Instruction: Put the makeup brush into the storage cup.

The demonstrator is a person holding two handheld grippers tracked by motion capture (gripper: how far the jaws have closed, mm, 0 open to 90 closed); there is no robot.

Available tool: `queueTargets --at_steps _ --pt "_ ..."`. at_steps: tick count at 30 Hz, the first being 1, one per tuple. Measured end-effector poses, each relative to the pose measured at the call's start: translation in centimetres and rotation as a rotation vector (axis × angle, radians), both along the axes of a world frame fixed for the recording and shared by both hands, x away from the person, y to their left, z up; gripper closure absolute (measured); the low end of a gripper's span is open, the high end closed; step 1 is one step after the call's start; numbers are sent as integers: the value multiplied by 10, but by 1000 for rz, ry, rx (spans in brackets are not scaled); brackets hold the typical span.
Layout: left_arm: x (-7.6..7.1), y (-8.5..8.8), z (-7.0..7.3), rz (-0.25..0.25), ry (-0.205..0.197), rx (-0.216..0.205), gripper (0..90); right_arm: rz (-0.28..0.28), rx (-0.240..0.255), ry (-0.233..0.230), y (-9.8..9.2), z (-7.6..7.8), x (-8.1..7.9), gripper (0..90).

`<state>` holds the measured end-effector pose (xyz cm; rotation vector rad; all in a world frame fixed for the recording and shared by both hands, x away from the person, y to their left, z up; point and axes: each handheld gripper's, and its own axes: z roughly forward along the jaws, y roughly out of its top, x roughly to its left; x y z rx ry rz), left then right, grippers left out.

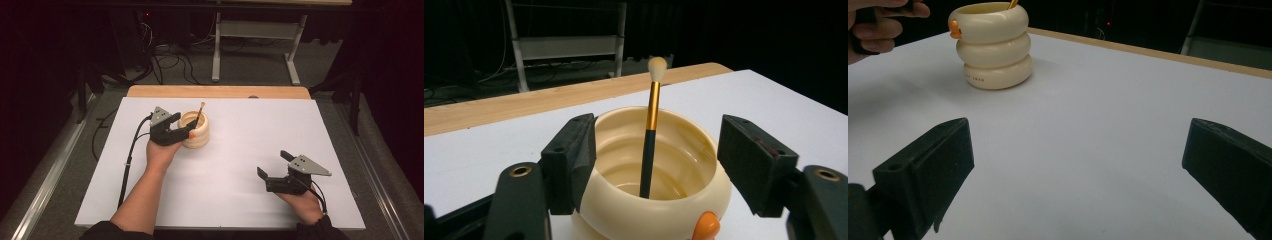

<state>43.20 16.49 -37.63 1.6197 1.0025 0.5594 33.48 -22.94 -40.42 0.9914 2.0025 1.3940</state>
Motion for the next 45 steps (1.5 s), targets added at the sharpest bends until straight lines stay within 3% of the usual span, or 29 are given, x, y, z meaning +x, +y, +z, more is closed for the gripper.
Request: queueTargets --at_steps 19,27,33,41,45 --pt "-3 1 1 -11 13 14 217 0 1 2 0 0 0 16" --pt "-12 4 4 -26 9 24 181 -2 2 2 0 0 0 16" --pt "-18 3 2 -49 28 70 134 -4 3 3 1 0 -1 16" --pt "-28 7 0 -56 41 48 82 -7 0 1 1 0 -1 16" --pt "-35 10 -1 -47 40 57 81 -5 -1 -1 0 0 -1 16"
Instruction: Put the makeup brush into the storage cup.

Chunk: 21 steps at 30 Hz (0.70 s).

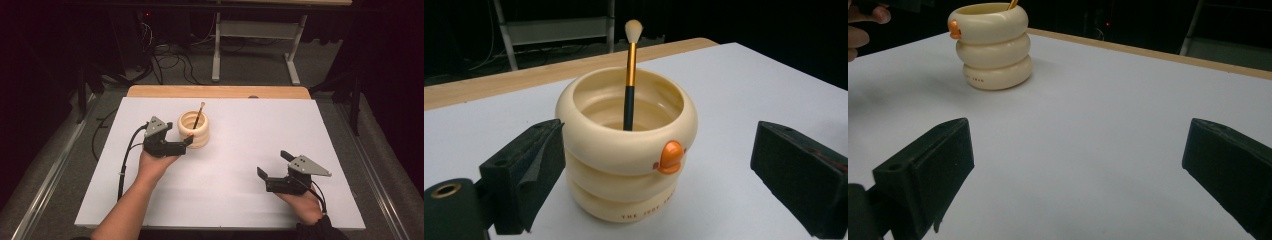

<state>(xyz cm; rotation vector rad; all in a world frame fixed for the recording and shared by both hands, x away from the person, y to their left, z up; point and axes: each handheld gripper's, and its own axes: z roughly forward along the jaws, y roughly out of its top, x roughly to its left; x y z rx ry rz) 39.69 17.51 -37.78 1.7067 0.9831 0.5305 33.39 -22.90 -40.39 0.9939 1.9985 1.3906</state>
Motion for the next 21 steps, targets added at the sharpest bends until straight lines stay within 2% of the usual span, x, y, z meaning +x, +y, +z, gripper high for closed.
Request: queueTargets --at_steps 14,21 --pt "-46 11 -10 -21 -40 -31 82 -2 8 0 1 0 -1 16" --pt "-66 20 -23 -37 -27 -30 84 1 6 -6 1 1 -2 16"
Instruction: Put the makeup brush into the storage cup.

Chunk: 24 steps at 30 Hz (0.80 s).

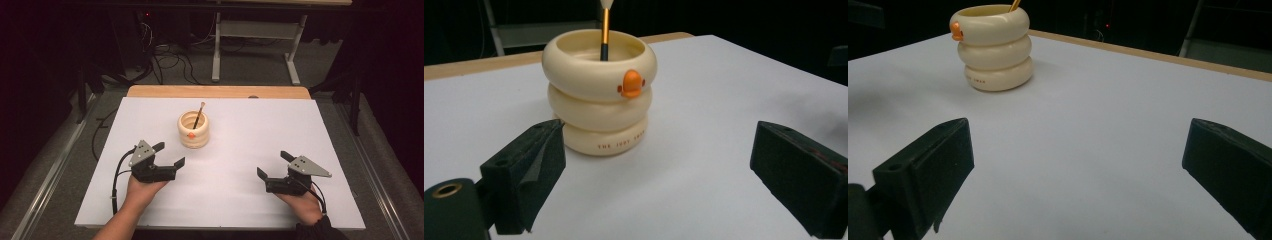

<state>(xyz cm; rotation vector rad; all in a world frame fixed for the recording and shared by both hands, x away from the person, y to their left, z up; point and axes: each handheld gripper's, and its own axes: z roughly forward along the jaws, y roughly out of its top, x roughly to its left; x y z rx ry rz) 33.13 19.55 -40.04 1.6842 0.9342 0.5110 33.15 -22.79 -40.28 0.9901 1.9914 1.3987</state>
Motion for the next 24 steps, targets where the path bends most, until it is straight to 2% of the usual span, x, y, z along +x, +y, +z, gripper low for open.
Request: queueTargets --at_steps 3,6,8,11,14,16,20,24 --pt "-7 4 -8 4 12 -12 88 -1 -5 -6 0 1 -1 16" --pt "-13 5 -14 1 27 -4 88 -3 -3 -2 1 1 -2 16" --pt "-16 4 -17 -18 38 -11 88 -5 -5 -7 1 1 -2 16" --pt "-19 4 -15 -22 8 11 82 -5 -4 -10 1 1 -3 16" --pt "-22 5 -12 -33 -14 -3 72 -13 -4 -11 1 1 -4 16" --pt "-22 3 -12 -46 -27 12 56 -21 4 -11 -1 2 -4 16" --pt "-19 0 -15 -66 -17 35 18 -29 10 -14 -2 2 -4 16" --pt "-17 1 -15 -67 -5 15 7 -27 6 -14 -2 1 -3 16"
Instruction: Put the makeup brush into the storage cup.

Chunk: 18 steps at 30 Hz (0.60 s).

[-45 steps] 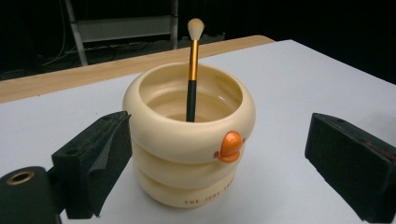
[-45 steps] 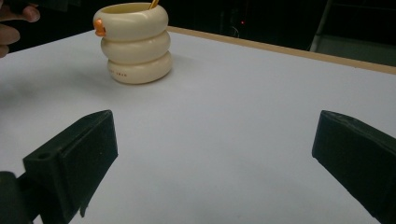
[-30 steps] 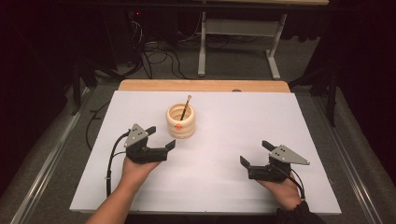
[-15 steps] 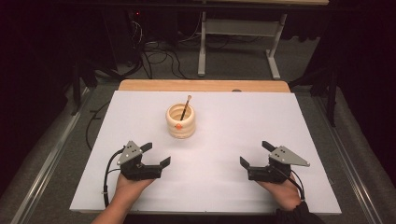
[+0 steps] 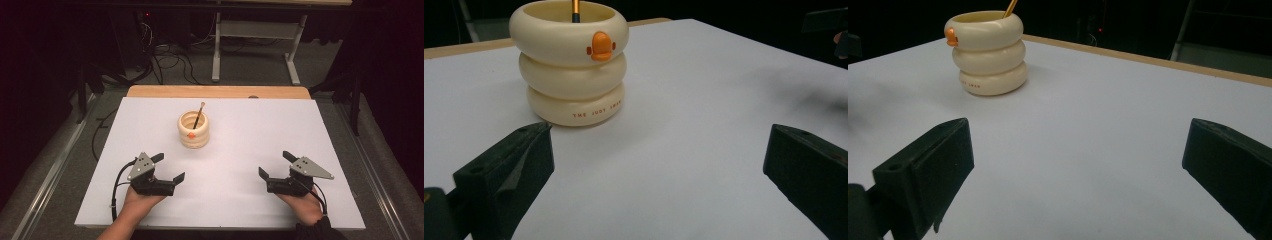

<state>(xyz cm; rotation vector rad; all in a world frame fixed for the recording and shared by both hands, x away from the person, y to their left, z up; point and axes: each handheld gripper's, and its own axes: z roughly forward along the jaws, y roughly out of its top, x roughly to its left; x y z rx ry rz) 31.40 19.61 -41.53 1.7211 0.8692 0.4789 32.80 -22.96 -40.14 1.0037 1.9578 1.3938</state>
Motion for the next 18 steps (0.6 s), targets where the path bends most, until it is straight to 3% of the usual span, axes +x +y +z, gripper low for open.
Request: queueTargets --at_steps 18 --pt "0 0 1 24 -8 -2 5 12 -5 3 2 -1 1 15"
